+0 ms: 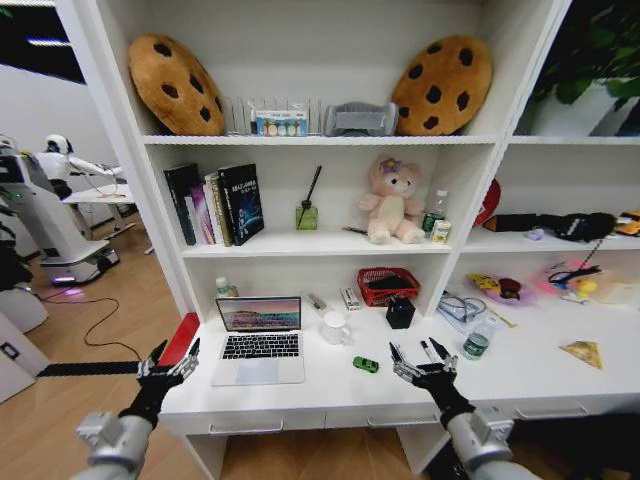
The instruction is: Organize the objects on the table.
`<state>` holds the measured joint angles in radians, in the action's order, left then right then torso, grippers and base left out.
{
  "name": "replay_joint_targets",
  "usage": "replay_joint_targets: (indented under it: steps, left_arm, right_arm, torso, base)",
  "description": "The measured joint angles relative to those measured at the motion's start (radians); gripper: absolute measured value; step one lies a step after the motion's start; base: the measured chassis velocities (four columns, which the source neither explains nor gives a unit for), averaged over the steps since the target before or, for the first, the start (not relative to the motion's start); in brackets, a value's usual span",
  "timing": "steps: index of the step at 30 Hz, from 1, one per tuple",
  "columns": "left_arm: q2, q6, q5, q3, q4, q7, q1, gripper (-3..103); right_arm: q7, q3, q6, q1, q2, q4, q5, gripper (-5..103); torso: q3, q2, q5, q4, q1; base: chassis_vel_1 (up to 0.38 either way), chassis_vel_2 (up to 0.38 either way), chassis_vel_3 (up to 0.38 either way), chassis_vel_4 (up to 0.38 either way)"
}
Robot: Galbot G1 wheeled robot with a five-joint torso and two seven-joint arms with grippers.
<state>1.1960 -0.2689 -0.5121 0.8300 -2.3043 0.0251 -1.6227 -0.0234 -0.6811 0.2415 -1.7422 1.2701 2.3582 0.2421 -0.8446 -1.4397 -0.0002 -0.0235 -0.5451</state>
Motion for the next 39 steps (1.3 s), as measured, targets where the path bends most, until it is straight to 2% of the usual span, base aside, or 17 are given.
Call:
replay_joint_targets:
  steps: [2, 3, 5, 6, 8, 9, 11, 13, 15, 17, 22, 23, 26, 32, 34, 35, 39]
  left_arm:
    - [-0.08, -0.059, -0.052, -0.039, 0.008, 0.072, 0.086, 56]
    - [-0.08, -0.059, -0.052, -0.039, 0.008, 0.072, 0.086, 56]
    - [-0.138, -0.106, -0.102, -0.089, 0.02, 0.145, 0.151, 44]
    - [-0.138, -0.106, -0.102, -0.089, 0.02, 0.145, 0.151, 44]
    - [-0.186, -0.178, -0.19, -0.18, 0.021, 0.25, 0.228, 34]
    - [-0.186, -0.178, -0.19, -0.18, 0.021, 0.25, 0.228, 34]
    - [-0.214, -0.242, -0.261, -0.298, 0.027, 0.353, 0.338, 23]
    - [-0.217, -0.249, -0.266, -0.332, 0.037, 0.376, 0.372, 18]
    - [-0.217, -0.258, -0.27, -0.388, 0.067, 0.408, 0.441, 7]
    - [-0.217, -0.262, -0.274, -0.414, 0.084, 0.419, 0.476, 3]
    - [-0.211, -0.312, -0.336, -0.54, 0.158, 0.504, 0.618, 0]
    - [-0.211, -0.312, -0.336, -0.54, 0.158, 0.504, 0.618, 0]
    - [-0.191, -0.328, -0.359, -0.652, 0.224, 0.519, 0.736, 0]
    - [-0.142, -0.329, -0.36, -0.741, 0.345, 0.52, 0.879, 0]
    - [-0.121, -0.362, -0.385, -0.785, 0.408, 0.575, 0.952, 0]
    - [-0.121, -0.362, -0.385, -0.785, 0.408, 0.575, 0.952, 0]
    - [-0.115, -0.423, -0.475, -0.818, 0.454, 0.68, 0.999, 0]
  right_arm:
    - [-0.001, 0.014, 0.024, 0.054, -0.02, -0.033, 0.025, 100]
    - [-0.001, 0.014, 0.024, 0.054, -0.02, -0.033, 0.025, 100]
    - [-0.001, 0.033, 0.038, 0.129, -0.036, -0.08, 0.034, 100]
    - [-0.001, 0.033, 0.038, 0.129, -0.036, -0.08, 0.034, 100]
    - [-0.001, 0.04, 0.051, 0.177, -0.059, -0.11, 0.042, 100]
    - [-0.001, 0.04, 0.051, 0.177, -0.059, -0.11, 0.042, 100]
    - [-0.001, 0.042, 0.06, 0.2, -0.095, -0.131, 0.06, 100]
    - [-0.001, 0.048, 0.062, 0.214, -0.112, -0.142, 0.067, 100]
    - [-0.001, 0.068, 0.063, 0.248, -0.148, -0.169, 0.081, 100]
    - [-0.001, 0.072, 0.063, 0.256, -0.155, -0.178, 0.085, 100]
    - [-0.001, 0.072, 0.063, 0.274, -0.155, -0.203, 0.09, 100]
    - [-0.001, 0.072, 0.063, 0.274, -0.155, -0.203, 0.09, 100]
    - [-0.001, 0.059, 0.063, 0.274, -0.145, -0.212, 0.091, 100]
    - [-0.003, 0.03, 0.061, 0.255, -0.115, -0.212, 0.091, 100]
    - [-0.01, 0.019, 0.058, 0.247, -0.104, -0.211, 0.09, 100]
    - [-0.01, 0.019, 0.058, 0.247, -0.104, -0.211, 0.09, 100]
    - [-0.015, 0.015, 0.057, 0.249, -0.097, -0.217, 0.093, 100]
  torso:
    - [0.0, 0.0, 0.0002, -0.0002, 0.0]
    - [0.0, 0.0, 0.0002, -0.0002, 0.0]
    - [0.0, 0.0, 0.0002, 0.0004, 0.0]
    - [0.0, 0.0, 0.0002, 0.0004, 0.0]
    - [0.0, 0.0, 0.0002, 0.0006, 0.0]
    - [0.0, 0.0, 0.0002, 0.0006, 0.0]
    - [0.0, 0.0, 0.0003, -0.0004, 0.0]
    - [0.0, 0.0, 0.0002, -0.0011, 0.0]
    - [0.0, 0.0, 0.0001, 0.0007, 0.0]
    - [0.0, 0.0, 0.0005, 0.0006, 0.0]
    - [0.0, 0.0, 0.0002, -0.0002, 0.0]
    - [0.0, 0.0, 0.0002, -0.0002, 0.0]
    - [0.0, 0.0, 0.0004, 0.0002, 0.0]
    - [0.0, 0.0, 0.0003, -0.0001, 0.0]
    - [0.0, 0.0, 0.0003, -0.0002, 0.0]
    - [0.0, 0.0, 0.0003, -0.0002, 0.0]
    - [0.0, 0.0, 0.0002, 0.0001, 0.0]
  base:
    - [0.0, 0.0, 0.0, 0.0]
    - [0.0, 0.0, 0.0, 0.0]
    - [0.0, 0.0, 0.0, 0.0]
    - [0.0, 0.0, 0.0, 0.0]
    - [0.0, 0.0, 0.0, 0.0]
    - [0.0, 0.0, 0.0, 0.0]
    - [0.0, 0.0, 0.0, 0.0]
    - [0.0, 0.0, 0.0, 0.0]
    - [0.0, 0.0, 0.0, 0.0]
    - [0.0, 0.0, 0.0, 0.0]
    - [0.0, 0.0, 0.0, 0.0]
    - [0.0, 0.0, 0.0, 0.0]
    - [0.0, 0.0, 0.0, 0.0]
    - [0.0, 0.0, 0.0, 0.0]
    - [0.0, 0.0, 0.0, 0.0]
    - [0.0, 0.0, 0.0, 0.0]
    - [0.0, 0.0, 0.0, 0.0]
